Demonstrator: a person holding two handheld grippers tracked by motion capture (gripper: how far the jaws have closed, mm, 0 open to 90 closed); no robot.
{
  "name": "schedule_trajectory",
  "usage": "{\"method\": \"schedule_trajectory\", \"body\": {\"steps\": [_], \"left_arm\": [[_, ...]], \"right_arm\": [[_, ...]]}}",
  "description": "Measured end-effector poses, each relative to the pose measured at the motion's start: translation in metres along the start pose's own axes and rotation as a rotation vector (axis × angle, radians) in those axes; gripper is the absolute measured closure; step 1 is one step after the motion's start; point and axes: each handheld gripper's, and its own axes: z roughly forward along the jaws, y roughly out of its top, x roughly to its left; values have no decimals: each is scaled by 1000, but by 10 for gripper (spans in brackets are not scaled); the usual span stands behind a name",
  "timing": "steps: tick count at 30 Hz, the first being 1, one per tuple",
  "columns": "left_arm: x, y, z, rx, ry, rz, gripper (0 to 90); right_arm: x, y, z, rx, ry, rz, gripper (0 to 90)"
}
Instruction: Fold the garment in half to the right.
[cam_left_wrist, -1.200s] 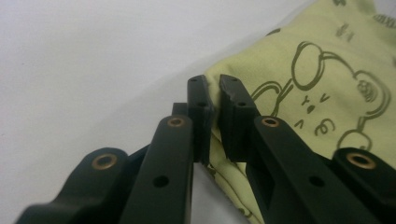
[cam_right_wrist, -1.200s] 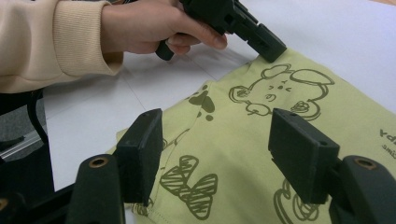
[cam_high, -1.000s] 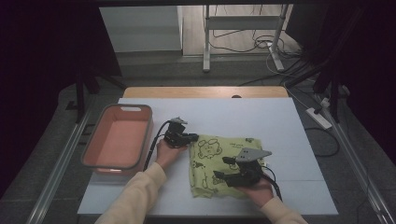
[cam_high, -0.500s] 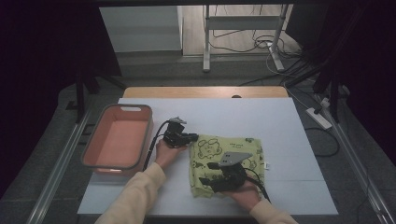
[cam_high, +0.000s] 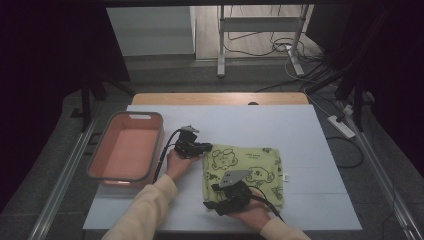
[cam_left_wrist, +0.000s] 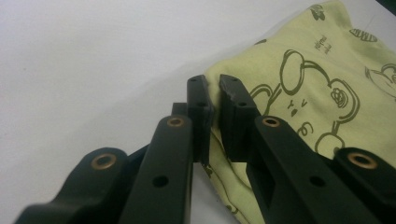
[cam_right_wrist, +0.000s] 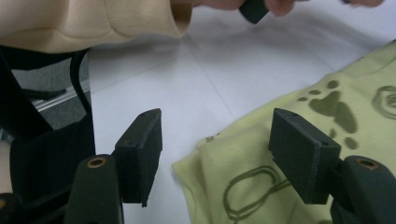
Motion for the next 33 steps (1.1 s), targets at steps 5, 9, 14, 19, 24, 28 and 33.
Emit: {"method": "schedule_trajectory", "body": {"steps": [5, 9, 14, 19, 24, 28, 33], "left_arm": [[1, 0, 0, 1, -2, -3, 819], [1, 0, 0, -1, -4, -5, 817], [1, 0, -1, 1, -6, -6, 816], [1, 0, -1, 0, -6, -8, 816], [1, 0, -1, 0, -5, -9, 816], [1, 0, -1, 0, -6, -9, 816], [0, 0, -2, -5, -8, -11, 816]], "right_arm": [[4, -1, 7, 35, 12, -14, 350], [7, -4, 13, 88, 5, -37, 354], [8, -6, 17, 134, -24, -63, 382], [11, -6, 18, 141, -52, -80, 404], [16, -6, 19, 159, -95, -139, 428], [19, -6, 20, 167, -131, -162, 481], [19, -7, 20, 152, -148, -166, 560]]}}
